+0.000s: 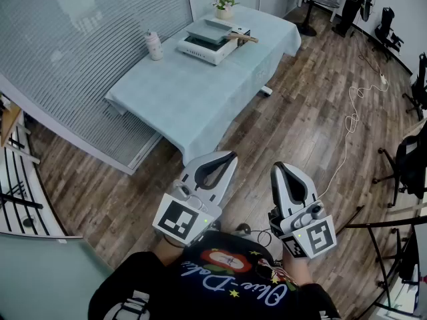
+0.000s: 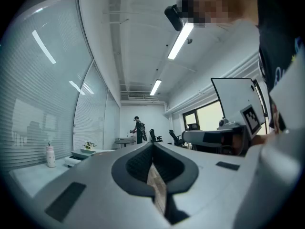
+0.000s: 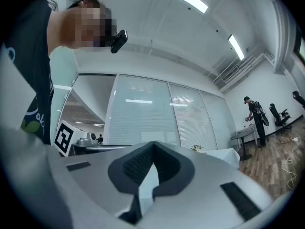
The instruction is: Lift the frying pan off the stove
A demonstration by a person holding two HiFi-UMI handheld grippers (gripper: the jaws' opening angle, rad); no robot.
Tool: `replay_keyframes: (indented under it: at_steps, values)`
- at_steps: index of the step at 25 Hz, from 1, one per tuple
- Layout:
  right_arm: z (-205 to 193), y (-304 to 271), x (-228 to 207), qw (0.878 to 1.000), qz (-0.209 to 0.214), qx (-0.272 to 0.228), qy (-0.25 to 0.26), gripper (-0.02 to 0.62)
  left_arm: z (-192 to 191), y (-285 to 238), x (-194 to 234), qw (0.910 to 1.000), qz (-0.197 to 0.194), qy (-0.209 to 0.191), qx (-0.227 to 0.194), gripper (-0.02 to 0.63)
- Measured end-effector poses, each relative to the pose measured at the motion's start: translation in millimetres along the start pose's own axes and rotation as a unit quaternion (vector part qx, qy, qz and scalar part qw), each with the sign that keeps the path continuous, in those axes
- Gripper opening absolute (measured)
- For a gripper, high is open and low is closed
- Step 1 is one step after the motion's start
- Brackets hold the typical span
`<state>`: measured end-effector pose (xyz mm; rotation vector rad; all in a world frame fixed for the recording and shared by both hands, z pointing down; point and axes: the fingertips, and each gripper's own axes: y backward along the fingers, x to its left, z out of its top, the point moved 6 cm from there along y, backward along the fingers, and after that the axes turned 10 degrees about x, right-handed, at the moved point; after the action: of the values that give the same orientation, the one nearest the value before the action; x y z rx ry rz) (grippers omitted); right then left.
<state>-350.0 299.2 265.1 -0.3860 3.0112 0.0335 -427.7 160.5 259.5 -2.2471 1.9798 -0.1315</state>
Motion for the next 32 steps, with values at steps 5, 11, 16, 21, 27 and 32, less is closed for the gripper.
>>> replay_keyframes:
  at_steps: [5, 11, 16, 21, 27, 32]
  values:
    - [1, 9, -11, 1.000, -0.002, -0.006, -0.007, -0.002, 4, -9, -9, 1.0000, -0.001, -0.003, 0.000, 0.003]
    - [5, 27, -33, 1.000, -0.016, -0.024, -0.012, 0.000, 7, -29, -23, 1.0000, -0.008, -0.002, 0.000, 0.003]
    - [9, 48, -51, 0.999, -0.019, -0.033, -0.009, -0.001, 12, -45, -39, 0.9999, -0.014, -0.006, 0.003, 0.003]
    - [3, 62, -62, 0.999, -0.022, -0.023, -0.009, -0.001, 10, -53, -53, 0.9998, -0.018, -0.007, 0.009, 0.003]
    - [-4, 69, -76, 0.999, -0.023, -0.022, -0.019, 0.000, 6, -64, -59, 0.9996, -0.014, -0.015, 0.017, 0.003]
    - [-10, 65, -89, 0.999, -0.026, -0.018, -0.023, 0.000, 1, -84, -55, 0.9995, -0.027, -0.004, 0.015, 0.003]
